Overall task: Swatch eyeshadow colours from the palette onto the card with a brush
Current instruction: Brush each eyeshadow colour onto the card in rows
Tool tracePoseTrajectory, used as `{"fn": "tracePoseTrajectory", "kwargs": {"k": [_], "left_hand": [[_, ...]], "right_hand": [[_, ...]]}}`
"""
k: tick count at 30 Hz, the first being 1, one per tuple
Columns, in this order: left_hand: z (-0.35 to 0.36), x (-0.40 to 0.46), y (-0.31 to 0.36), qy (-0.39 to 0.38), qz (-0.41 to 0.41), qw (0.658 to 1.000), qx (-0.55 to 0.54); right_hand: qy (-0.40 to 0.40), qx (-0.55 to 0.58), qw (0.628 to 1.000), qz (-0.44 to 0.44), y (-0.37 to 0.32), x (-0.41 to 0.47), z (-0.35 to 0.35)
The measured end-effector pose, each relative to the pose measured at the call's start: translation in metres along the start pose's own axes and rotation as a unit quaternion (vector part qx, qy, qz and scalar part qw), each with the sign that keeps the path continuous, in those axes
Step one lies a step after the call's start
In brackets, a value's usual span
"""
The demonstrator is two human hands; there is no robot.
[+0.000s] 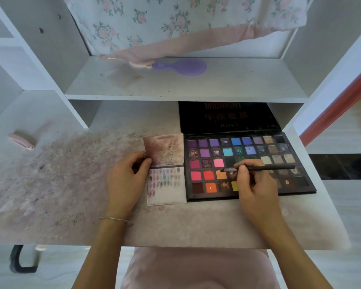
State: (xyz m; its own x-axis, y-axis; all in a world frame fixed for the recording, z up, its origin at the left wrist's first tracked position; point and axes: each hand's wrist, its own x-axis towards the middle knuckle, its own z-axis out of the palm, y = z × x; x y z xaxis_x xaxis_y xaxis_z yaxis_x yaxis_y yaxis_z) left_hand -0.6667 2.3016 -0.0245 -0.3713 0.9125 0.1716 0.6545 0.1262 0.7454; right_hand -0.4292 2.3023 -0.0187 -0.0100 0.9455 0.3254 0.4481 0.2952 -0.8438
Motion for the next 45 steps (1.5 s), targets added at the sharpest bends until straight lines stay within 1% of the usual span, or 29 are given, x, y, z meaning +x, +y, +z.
{"fn": "tracePoseTrajectory", "kwargs": {"k": [10,14,25,29,39,45], "left_hand": [[0.0015,0.0011,0.0002,0.007,0.000,1.000,0.000],[0.0007,0.0006,0.0004,0.002,0.002,1.000,0.003],[0.0013,0.0000,-0.0019,0.011,0.004,1.000,-0.006],[0.0004,-0.0009,0.0005,0.004,0.011,1.000,-0.006],[0.0000,-0.0015,0.0002,0.008,0.001,1.000,-0.009],[-0.0002,-0.0016,-0.0006,0.004,0.008,1.000,-0.015]], "right_hand": [[-0.037,-0.047,0.998,-0.003,0.0046,0.0047,0.0045],[-0.028,-0.024,0.999,0.005,0.0052,0.0041,0.0028],[-0.031,-0.031,0.999,0.003,0.0051,0.0047,0.0037],[-0.028,-0.016,0.999,0.005,0.0031,0.0046,0.0035],[-0.030,-0.022,0.999,0.002,0.0032,0.0043,0.0027],[-0.013,0.017,1.000,0.009,-0.0028,0.0032,0.0031]]}}
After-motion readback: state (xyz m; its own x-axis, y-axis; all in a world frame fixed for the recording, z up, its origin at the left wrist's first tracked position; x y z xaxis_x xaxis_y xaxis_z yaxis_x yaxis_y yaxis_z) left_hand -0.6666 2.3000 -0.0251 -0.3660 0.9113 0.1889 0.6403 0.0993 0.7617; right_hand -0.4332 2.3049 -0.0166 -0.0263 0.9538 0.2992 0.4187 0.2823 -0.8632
